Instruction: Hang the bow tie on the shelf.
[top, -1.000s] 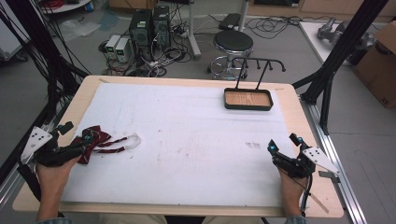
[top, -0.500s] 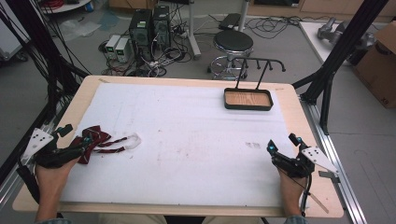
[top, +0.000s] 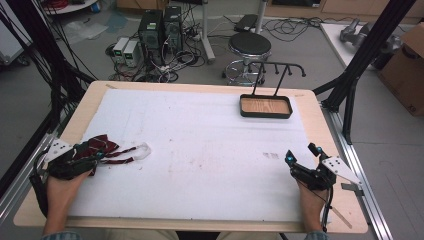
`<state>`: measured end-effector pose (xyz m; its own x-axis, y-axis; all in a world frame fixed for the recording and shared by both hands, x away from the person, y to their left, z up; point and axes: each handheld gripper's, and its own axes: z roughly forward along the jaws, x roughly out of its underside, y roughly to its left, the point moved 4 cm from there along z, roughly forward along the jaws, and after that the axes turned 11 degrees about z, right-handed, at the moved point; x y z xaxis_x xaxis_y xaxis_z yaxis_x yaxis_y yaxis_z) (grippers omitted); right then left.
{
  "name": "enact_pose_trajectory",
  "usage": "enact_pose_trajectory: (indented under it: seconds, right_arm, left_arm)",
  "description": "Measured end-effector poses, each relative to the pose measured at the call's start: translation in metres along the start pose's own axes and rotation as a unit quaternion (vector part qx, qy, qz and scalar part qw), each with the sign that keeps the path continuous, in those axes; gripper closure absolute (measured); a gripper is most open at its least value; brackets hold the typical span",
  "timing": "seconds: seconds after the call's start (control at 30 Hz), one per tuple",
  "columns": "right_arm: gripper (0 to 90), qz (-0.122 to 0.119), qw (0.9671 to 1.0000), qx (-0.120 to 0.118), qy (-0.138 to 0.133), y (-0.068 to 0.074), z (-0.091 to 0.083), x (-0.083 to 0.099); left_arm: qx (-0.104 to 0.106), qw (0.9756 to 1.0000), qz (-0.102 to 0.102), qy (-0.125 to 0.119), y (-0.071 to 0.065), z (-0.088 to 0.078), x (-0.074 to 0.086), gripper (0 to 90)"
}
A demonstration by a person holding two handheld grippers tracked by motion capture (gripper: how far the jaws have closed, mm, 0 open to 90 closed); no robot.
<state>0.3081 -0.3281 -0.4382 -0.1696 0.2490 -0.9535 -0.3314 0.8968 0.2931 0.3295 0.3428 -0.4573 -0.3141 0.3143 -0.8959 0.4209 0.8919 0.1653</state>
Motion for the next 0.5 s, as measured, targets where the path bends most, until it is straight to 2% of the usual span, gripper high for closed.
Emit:
enact_pose_trajectory:
  seconds: [0.2,0.27,0.5]
  right_arm:
    - [10.9,-0.002,1.0000,-0.001,0.000,0.000,0.000,0.000]
    - [10.9,-0.001,1.0000,-0.001,0.000,0.000,0.000,0.000]
    - [10.9,-0.001,1.0000,0.000,0.000,0.000,0.000,0.000]
  left_arm:
    - [0.008,0.9996,0.005,0.027,0.000,0.005,0.005,46.6]
    - [0.009,0.9991,0.006,0.041,0.000,0.008,0.007,47.4]
    - [0.007,0.9977,0.007,0.067,0.000,0.014,0.008,51.6]
